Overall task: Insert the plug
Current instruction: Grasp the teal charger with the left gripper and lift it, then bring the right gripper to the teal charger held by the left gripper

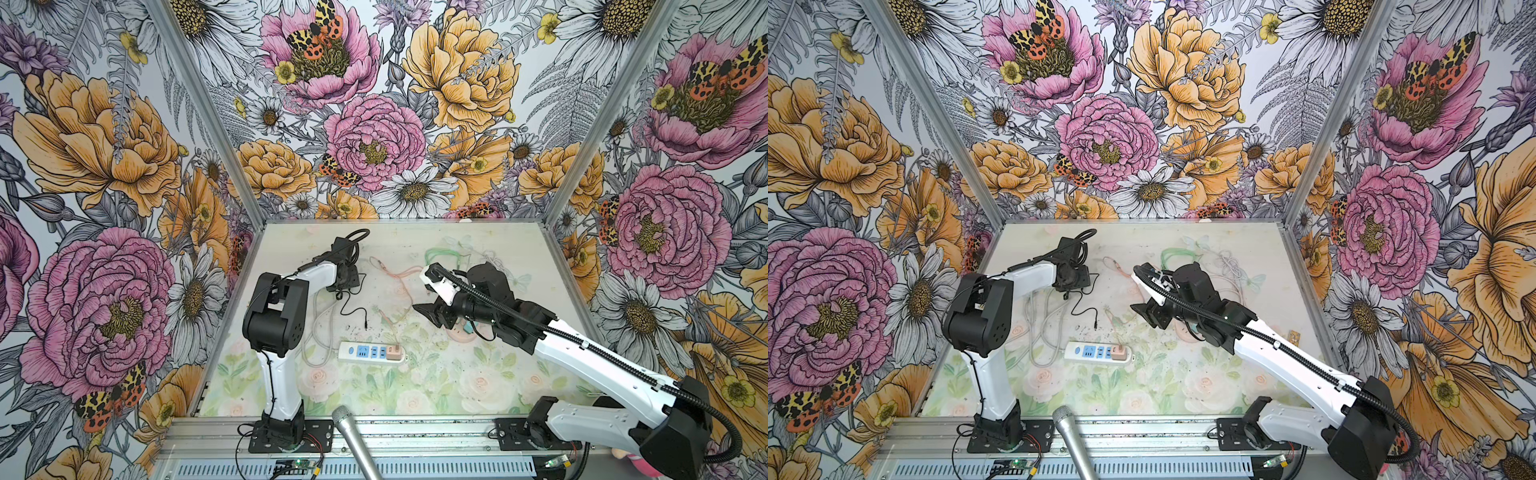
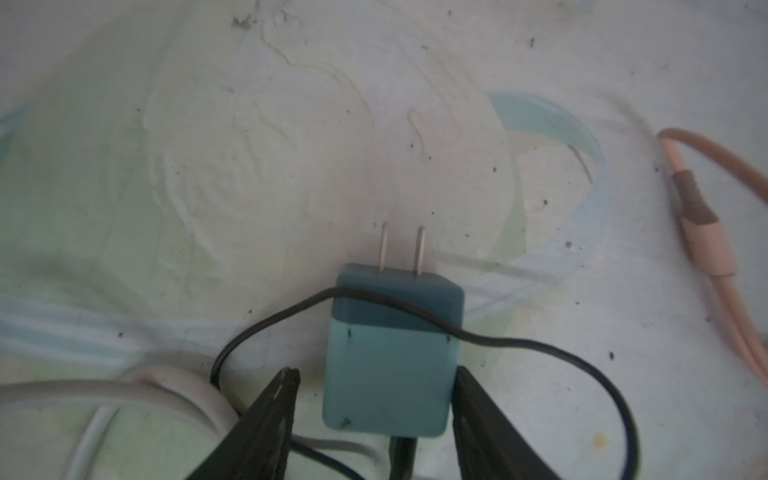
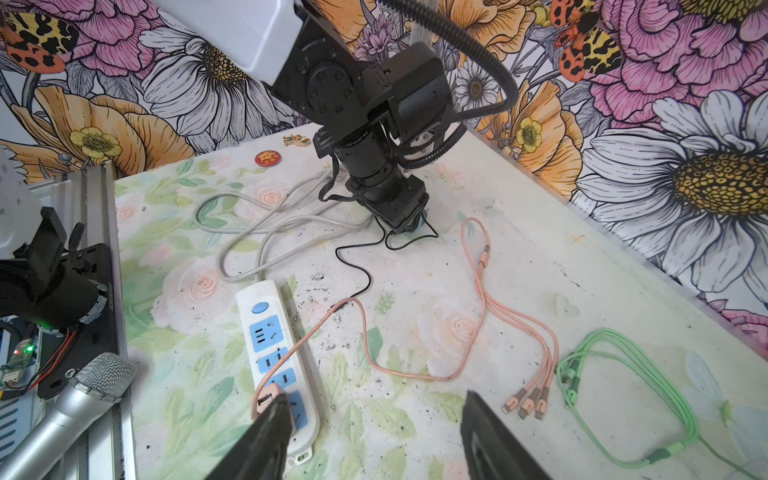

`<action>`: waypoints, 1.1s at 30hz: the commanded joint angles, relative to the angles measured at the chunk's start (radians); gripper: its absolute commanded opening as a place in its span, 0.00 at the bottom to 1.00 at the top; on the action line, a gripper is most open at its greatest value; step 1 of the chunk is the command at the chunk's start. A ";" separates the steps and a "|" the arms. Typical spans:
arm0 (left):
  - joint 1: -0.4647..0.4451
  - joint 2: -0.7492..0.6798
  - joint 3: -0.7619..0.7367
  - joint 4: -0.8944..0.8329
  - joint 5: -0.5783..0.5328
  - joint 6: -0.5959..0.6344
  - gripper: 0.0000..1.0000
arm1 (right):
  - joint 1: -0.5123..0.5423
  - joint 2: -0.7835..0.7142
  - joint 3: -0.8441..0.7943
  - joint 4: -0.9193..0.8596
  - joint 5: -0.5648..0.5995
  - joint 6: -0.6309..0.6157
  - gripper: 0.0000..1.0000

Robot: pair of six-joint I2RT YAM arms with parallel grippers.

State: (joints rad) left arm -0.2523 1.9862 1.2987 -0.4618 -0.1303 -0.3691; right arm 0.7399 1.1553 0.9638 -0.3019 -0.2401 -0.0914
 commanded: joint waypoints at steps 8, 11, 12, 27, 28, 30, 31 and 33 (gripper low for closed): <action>0.021 0.036 0.059 0.002 0.087 0.037 0.38 | -0.004 0.027 0.067 0.083 -0.012 0.227 0.63; 0.025 0.012 0.048 0.001 0.126 0.016 0.28 | 0.001 0.050 0.072 0.099 -0.021 0.340 0.58; 0.027 -0.003 0.038 0.000 0.134 0.001 0.25 | 0.005 0.053 0.070 0.103 -0.014 0.371 0.57; 0.031 -0.443 -0.228 0.166 0.415 -0.390 0.14 | 0.270 0.162 -0.105 0.547 0.197 0.690 0.50; 0.035 -0.469 -0.258 0.195 0.448 -0.423 0.14 | 0.282 0.165 -0.122 0.574 0.216 0.676 0.50; 0.039 -0.520 -0.314 0.245 0.480 -0.476 0.13 | 0.296 0.160 -0.166 0.643 0.260 0.659 0.50; 0.041 -0.553 -0.346 0.273 0.488 -0.505 0.14 | 0.299 0.159 -0.190 0.681 0.284 0.655 0.50; 0.045 -0.613 -0.407 0.329 0.496 -0.562 0.13 | 0.300 0.168 -0.218 0.731 0.307 0.641 0.52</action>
State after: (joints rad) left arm -0.2207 1.4372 0.9440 -0.2546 0.2924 -0.8047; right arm 1.0382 1.3228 0.7715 0.2787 -0.0185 0.5602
